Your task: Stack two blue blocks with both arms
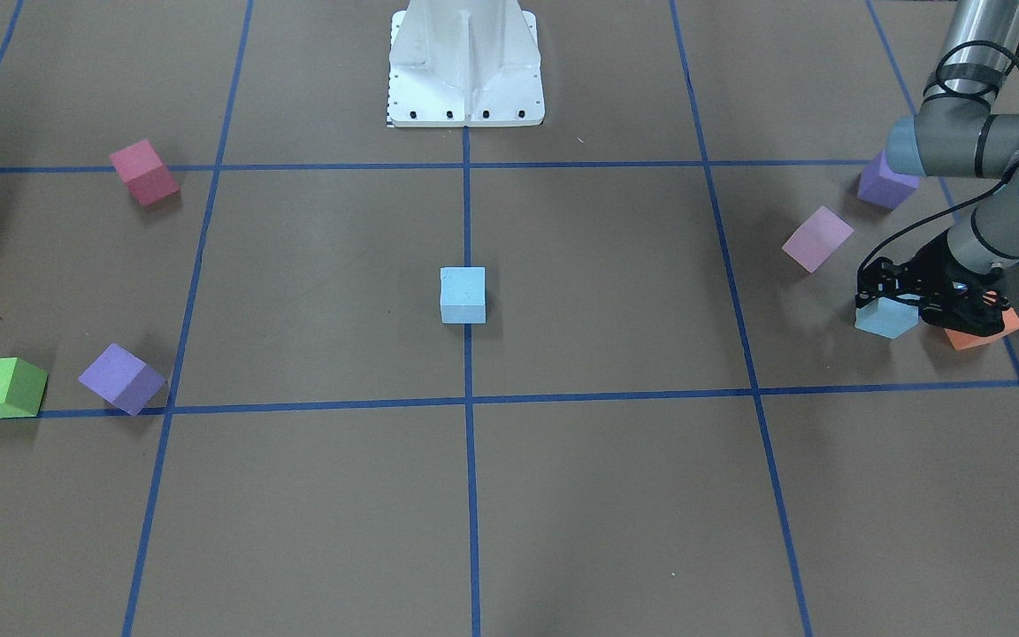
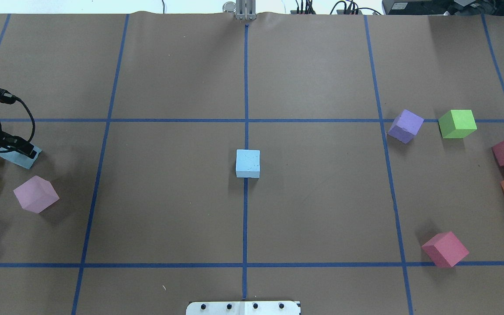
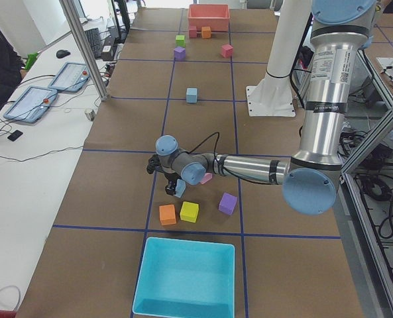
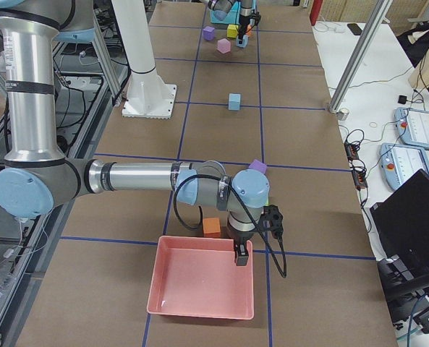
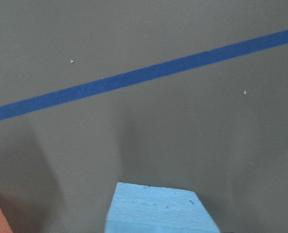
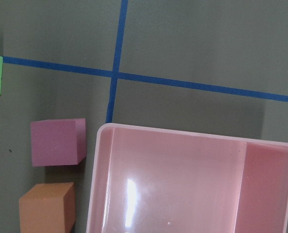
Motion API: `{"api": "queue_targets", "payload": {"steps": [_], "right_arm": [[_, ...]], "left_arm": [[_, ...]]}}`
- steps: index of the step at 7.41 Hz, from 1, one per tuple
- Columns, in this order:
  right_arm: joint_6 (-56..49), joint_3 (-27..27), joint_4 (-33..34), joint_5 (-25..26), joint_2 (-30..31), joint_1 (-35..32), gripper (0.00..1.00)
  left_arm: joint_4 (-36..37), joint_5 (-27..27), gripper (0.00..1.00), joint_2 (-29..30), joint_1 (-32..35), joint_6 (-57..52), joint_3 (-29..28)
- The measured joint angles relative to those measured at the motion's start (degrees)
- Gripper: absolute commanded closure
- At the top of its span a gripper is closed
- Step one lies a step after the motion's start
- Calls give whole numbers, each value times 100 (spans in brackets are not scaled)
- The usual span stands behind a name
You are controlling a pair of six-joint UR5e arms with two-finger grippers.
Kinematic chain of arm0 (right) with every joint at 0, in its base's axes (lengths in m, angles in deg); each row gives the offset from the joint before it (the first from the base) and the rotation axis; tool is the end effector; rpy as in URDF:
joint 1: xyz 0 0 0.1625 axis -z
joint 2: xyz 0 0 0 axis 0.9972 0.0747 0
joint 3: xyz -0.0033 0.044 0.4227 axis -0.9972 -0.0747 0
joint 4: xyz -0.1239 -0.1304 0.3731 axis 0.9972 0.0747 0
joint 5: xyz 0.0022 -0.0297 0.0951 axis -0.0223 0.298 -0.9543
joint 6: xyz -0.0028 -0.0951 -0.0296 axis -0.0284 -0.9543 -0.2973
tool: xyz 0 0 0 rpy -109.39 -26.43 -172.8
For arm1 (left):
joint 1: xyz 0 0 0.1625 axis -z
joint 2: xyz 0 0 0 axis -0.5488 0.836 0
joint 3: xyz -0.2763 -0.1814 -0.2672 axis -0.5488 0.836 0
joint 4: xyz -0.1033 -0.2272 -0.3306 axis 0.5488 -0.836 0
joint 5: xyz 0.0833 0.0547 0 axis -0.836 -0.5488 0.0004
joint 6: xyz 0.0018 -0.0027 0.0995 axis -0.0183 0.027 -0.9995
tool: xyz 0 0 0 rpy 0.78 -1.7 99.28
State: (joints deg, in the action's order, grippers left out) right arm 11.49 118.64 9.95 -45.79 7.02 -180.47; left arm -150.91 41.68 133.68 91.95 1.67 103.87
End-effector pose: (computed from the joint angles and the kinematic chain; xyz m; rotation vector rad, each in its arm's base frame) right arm 0.1083 -0.4677 0.6480 0.0227 -0.7054 -0.1282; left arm 0.2273 -0.5070 0.6051 0.0946 0.8268 0.2659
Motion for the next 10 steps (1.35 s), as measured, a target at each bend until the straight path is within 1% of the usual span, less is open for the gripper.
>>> {"api": "queue_targets", "payload": {"steps": [3,5,6,7,8,9,10], "right_arm": [[1,0,4,0,0,6,0],[1,0,1,0,0,14,0],[1,5,0,0,0,16,0],[1,14,0,0,0,17,0],[1,21,0,-2,0,21,0],[1,24,2,-5,0,24,0],[1,26,4,-8,0,31,0]], "left_arm": [[0,4,41,13,-17,0,-4],[133,152,41,93,-10,20,119],[674,370,41,282,19,65,439],[1899,527,41,712,52,171,1061],[3119,532,41,1280,39,454,1638],[3819,479,41,1749,-79,969,2027],[4096,410,41,2115,-321,1621,2238]]}}
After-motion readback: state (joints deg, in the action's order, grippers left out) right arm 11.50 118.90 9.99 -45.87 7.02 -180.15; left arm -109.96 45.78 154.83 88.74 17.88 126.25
